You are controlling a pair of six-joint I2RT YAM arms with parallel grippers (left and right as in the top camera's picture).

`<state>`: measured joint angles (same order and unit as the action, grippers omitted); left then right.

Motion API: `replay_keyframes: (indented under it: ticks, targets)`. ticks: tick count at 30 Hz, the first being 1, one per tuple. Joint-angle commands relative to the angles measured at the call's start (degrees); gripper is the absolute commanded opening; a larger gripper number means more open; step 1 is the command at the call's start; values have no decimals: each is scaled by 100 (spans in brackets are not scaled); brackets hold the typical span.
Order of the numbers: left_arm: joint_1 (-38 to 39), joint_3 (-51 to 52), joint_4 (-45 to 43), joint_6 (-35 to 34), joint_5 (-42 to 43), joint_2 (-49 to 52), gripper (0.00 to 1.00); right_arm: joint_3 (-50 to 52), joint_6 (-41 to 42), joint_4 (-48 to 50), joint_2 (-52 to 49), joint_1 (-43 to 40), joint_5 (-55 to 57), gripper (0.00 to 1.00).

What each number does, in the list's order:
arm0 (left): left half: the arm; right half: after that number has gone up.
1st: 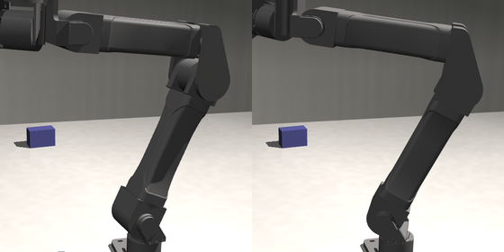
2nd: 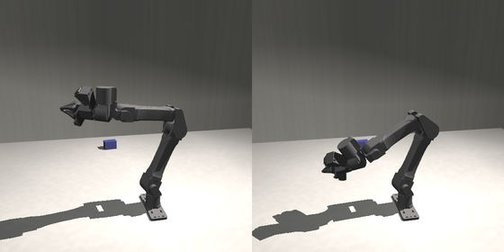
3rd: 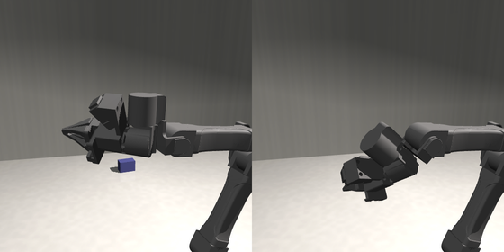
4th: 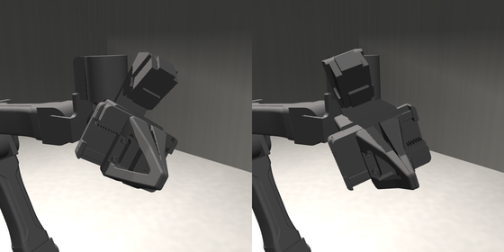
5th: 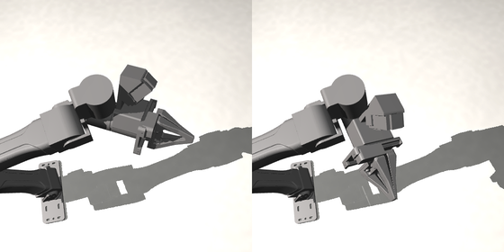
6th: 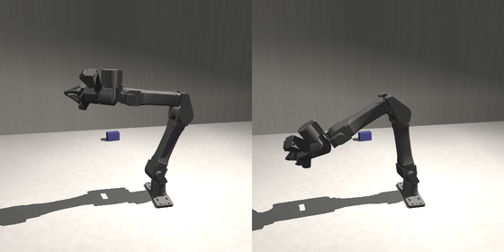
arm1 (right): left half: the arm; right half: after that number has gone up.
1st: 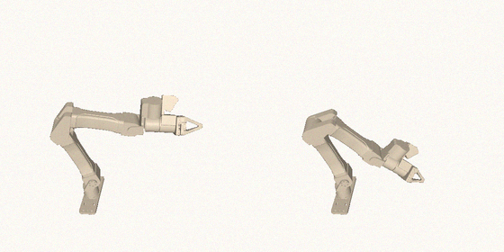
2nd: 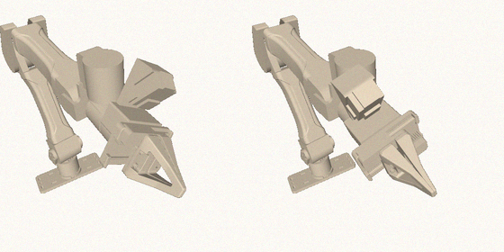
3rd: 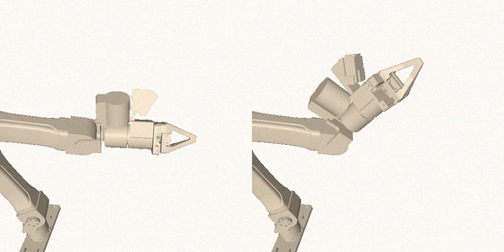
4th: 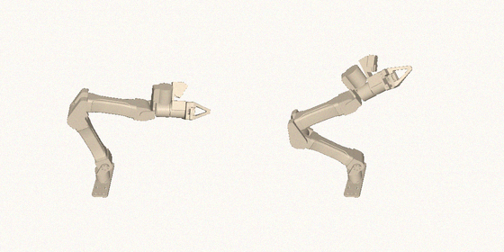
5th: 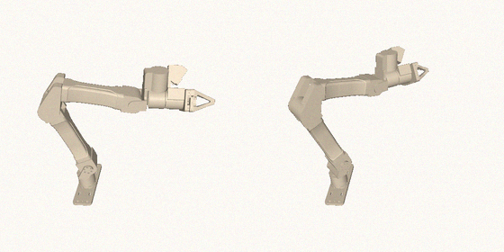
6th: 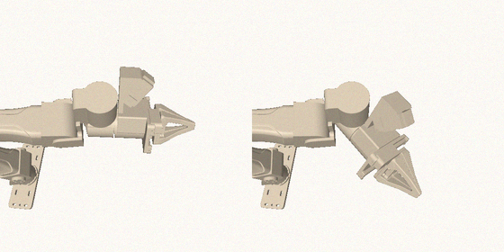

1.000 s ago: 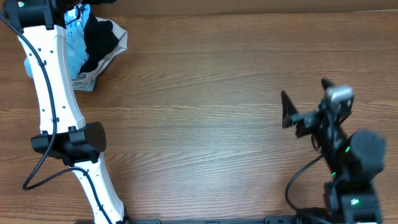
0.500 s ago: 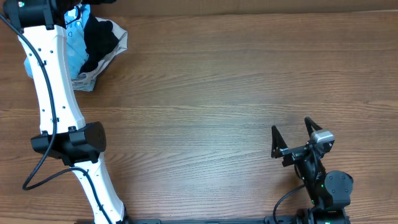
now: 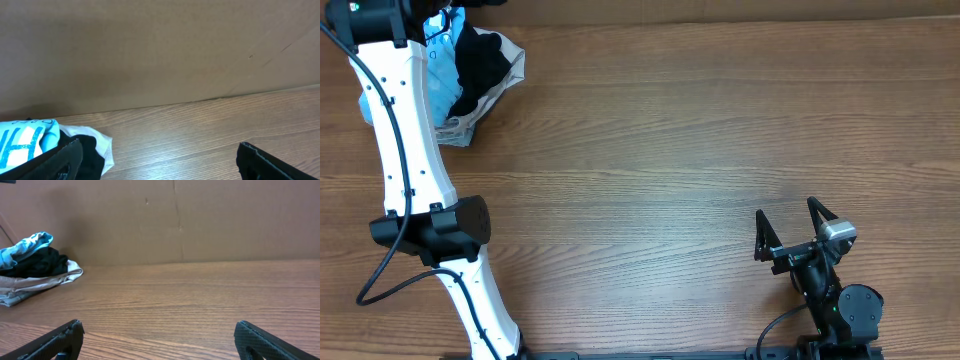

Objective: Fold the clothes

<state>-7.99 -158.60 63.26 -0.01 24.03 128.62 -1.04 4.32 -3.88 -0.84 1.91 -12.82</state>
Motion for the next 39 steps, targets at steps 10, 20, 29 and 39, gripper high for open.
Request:
replay_keyframes:
  ticks: [10, 20, 29, 39]
  targets:
    - [-24, -7, -2, -39, 61, 46, 100, 59, 44, 37, 68, -15, 28, 100]
    - [-24, -7, -2, -39, 61, 46, 100, 59, 44, 37, 68, -15, 28, 100]
    - [-13, -2, 0, -39, 42, 57, 100, 59, 44, 37, 68, -15, 28, 100]
    - [-13, 1668, -13, -39, 44, -1499, 100, 59, 44, 37, 68, -15, 28, 100]
